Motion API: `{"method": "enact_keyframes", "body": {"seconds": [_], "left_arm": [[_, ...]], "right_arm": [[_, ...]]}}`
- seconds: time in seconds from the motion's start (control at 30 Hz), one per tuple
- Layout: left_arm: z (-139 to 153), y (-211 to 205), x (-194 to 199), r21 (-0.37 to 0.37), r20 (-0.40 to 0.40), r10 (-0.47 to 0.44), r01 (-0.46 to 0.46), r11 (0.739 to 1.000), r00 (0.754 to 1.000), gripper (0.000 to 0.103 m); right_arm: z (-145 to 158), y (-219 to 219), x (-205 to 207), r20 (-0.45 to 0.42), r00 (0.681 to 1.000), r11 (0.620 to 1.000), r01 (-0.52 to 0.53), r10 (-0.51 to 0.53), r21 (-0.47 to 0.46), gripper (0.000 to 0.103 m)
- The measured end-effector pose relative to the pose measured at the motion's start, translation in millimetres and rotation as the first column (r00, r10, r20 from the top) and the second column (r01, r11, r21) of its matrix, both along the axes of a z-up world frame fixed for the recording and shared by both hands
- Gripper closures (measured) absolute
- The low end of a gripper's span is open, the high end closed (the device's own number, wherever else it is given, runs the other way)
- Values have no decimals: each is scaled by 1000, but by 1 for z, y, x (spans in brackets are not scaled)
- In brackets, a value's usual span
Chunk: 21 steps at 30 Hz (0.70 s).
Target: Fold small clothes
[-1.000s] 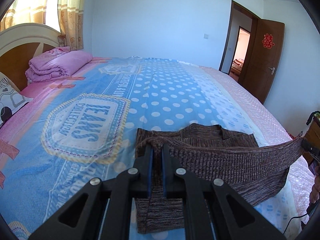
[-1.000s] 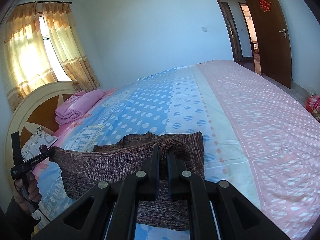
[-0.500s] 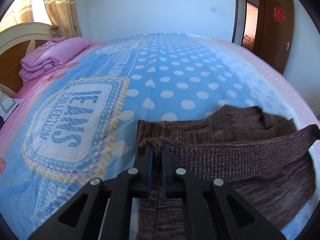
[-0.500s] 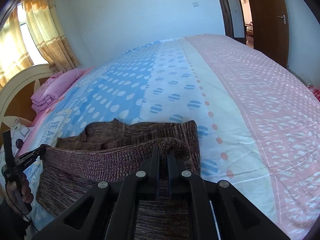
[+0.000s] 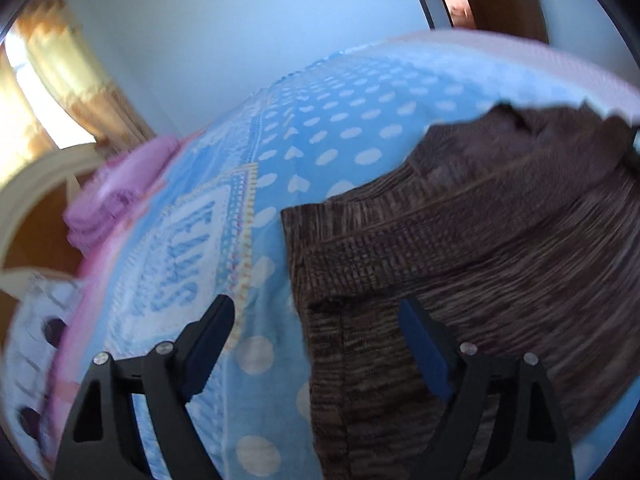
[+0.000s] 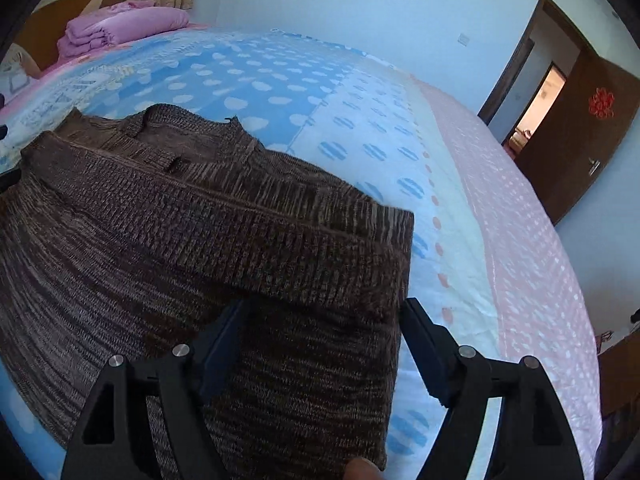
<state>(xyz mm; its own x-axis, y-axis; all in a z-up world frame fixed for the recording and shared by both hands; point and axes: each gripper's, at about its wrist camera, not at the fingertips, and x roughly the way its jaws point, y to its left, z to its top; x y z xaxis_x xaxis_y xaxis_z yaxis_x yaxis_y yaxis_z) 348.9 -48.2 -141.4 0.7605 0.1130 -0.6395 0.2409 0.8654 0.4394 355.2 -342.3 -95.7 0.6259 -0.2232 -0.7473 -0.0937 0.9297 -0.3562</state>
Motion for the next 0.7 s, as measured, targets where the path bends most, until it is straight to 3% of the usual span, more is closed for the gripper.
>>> {"method": "enact_keyframes", "body": {"seconds": [0.03, 0.13, 0.23, 0.33, 0.53, 0.7], "left_arm": [[-4, -3, 8, 41, 17, 14, -15, 999, 1000, 15], [-1, 2, 36, 63, 36, 80, -82, 995, 996, 15], [13, 14, 72, 91, 89, 182, -190, 978, 979, 15], [36, 36, 100, 32, 88, 260, -264, 964, 962, 13], [53, 72, 98, -31, 89, 336, -335, 942, 937, 8], [43, 70, 56, -68, 55, 265, -261, 963, 963, 3]], "right_arm": [[2, 1, 9, -6, 1000, 1000, 1, -1, -4, 25], [13, 4, 44, -4, 1000, 999, 6, -6, -35, 25], [35, 0, 74, 59, 997, 997, 60, -56, -54, 25], [52, -13, 86, 97, 989, 993, 115, -115, 12, 25], [43, -34, 52, 103, 985, 989, 136, -141, 54, 25], [30, -40, 13, 89, 987, 989, 125, -131, 78, 25]]}}
